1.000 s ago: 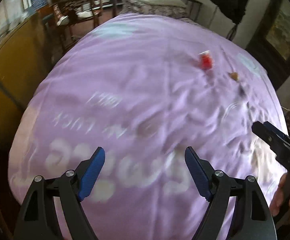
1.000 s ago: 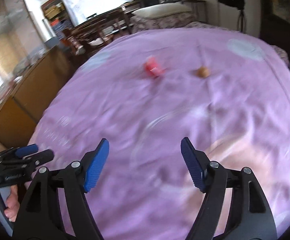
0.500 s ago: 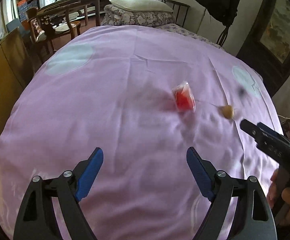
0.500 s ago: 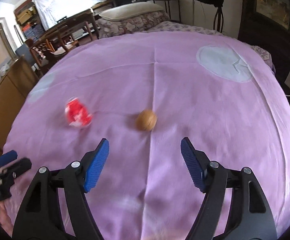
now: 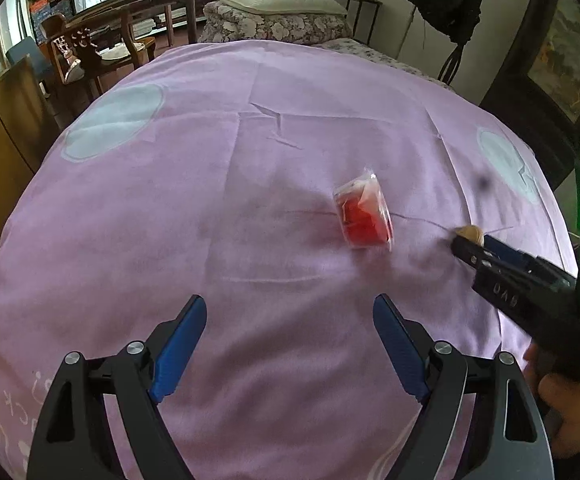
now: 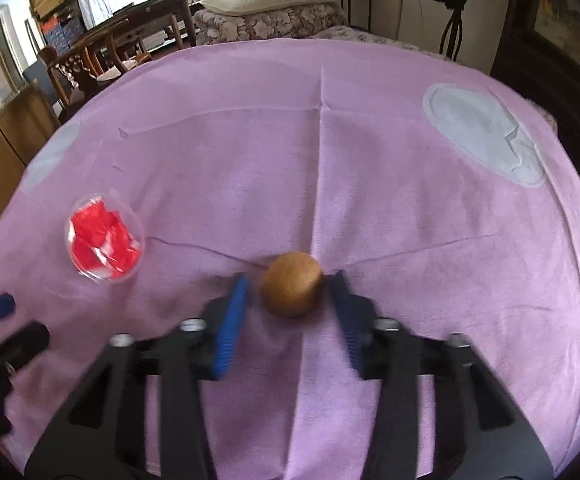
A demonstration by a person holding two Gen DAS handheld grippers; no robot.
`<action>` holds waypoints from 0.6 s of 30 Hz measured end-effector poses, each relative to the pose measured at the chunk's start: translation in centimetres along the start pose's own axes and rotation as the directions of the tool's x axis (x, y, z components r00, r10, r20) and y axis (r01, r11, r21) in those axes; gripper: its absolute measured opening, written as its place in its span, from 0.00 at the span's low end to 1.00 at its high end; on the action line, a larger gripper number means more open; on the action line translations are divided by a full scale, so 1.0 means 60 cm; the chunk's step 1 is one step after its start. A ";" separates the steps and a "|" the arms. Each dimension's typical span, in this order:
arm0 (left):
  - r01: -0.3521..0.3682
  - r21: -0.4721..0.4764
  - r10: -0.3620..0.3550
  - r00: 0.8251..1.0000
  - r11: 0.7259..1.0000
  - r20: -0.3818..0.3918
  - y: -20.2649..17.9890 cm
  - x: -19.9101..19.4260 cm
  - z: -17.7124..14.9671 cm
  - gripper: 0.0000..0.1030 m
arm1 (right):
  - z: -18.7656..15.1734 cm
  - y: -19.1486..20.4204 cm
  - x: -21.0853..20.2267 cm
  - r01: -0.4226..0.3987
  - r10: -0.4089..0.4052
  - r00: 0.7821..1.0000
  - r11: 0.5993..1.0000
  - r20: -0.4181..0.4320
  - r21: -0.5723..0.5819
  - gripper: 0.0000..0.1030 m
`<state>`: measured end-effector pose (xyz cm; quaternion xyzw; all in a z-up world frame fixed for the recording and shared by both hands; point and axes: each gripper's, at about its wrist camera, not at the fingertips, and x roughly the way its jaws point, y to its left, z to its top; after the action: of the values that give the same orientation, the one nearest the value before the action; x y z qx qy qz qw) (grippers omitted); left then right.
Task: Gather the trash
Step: 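Grasp the brown nut with the right gripper while the left grasps the red-filled cup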
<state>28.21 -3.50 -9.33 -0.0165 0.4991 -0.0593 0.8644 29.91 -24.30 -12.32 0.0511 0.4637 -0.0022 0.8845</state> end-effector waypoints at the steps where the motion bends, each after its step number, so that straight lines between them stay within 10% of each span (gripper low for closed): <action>1: -0.003 -0.001 0.003 1.000 1.000 0.004 -0.001 0.001 0.003 0.81 | -0.002 -0.003 -0.004 -0.017 0.017 1.000 1.000 0.011 0.005 0.32; 18: 0.007 -0.081 -0.007 1.000 0.997 0.007 -0.039 0.068 0.067 0.81 | -0.042 -0.042 -0.013 -0.100 0.094 0.992 0.993 0.086 0.067 0.32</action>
<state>33.51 -6.45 -10.63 -0.0535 0.4980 -0.0420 0.8645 27.29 -26.60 -13.34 0.1051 0.4234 0.0221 0.8996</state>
